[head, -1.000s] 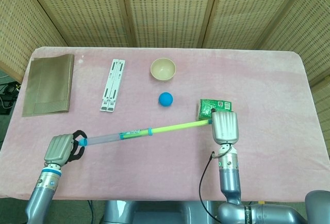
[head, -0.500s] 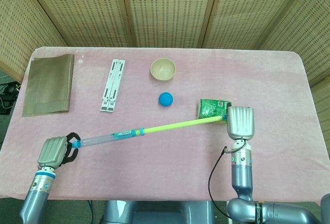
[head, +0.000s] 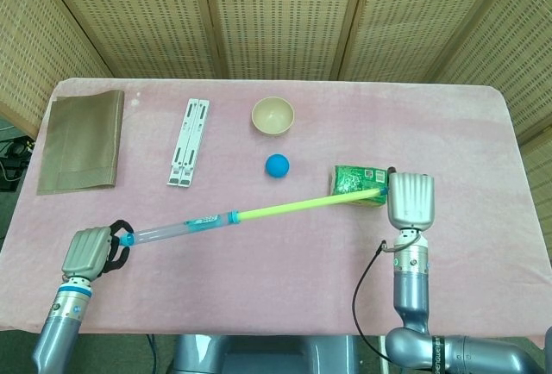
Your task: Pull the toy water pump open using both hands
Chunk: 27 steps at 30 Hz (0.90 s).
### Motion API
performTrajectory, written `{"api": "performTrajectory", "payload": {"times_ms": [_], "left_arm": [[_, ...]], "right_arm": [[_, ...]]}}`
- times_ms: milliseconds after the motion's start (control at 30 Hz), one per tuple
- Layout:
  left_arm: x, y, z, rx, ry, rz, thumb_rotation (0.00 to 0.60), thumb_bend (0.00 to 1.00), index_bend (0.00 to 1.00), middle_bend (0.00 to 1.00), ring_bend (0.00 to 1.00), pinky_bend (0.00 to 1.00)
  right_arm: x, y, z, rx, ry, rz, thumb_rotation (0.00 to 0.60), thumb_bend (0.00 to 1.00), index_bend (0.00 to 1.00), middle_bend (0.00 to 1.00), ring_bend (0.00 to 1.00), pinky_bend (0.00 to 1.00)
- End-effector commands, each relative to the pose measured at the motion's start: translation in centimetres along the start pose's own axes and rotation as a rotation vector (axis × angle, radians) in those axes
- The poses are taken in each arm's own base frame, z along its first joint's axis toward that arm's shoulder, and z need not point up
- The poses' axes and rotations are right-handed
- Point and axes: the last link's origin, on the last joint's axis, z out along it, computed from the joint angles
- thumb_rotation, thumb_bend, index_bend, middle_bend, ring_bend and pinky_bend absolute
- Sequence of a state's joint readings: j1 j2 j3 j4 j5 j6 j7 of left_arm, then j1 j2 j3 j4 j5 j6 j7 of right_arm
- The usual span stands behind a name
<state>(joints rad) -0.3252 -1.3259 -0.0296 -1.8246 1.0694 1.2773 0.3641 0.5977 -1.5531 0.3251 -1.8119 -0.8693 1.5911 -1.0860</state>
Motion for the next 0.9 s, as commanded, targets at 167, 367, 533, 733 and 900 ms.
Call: {"api": "performTrajectory", "payload": {"times_ms": [167, 367, 533, 733, 900], "left_arm": [[-0.1, 0.2, -0.1, -0.006, -0.004, -0.002, 0.6, 0.57, 0.48, 0.81, 0.76, 0.7], [0.2, 0.6, 0.3, -0.019, 0.017, 0.016, 0.6, 0.47, 0.33, 0.54, 0.56, 0.5], [0.8, 0.3, 0.6, -0.004, 0.039, 0.06, 0.6, 0.23, 0.02, 0.11, 0.17, 0.2], [1.2, 0.1, 0.3, 0.004, 0.015, 0.086, 0.6, 0.18, 0.0, 0.0, 0.02, 0.11], [1.2, -0.3, -0.2, 0.007, 0.0, 0.085, 0.6, 0.18, 0.0, 0.0, 0.0, 0.03]], "right_arm": [[0.2, 0.2, 0.0, -0.002, -0.001, -0.003, 0.6, 0.68, 0.84, 1.0, 1.0, 0.74], [-0.3, 0.6, -0.1, -0.004, -0.023, -0.022, 0.6, 0.56, 0.65, 0.91, 0.92, 0.67], [-1.0, 1.7, -0.4, -0.054, -0.119, -0.128, 0.6, 0.36, 0.27, 0.37, 0.46, 0.35], [-1.3, 2.4, -0.4, -0.109, -0.209, -0.184, 0.6, 0.29, 0.16, 0.12, 0.18, 0.25], [-1.1, 3.1, -0.6, -0.136, -0.225, -0.191, 0.6, 0.29, 0.16, 0.09, 0.14, 0.23]]}}
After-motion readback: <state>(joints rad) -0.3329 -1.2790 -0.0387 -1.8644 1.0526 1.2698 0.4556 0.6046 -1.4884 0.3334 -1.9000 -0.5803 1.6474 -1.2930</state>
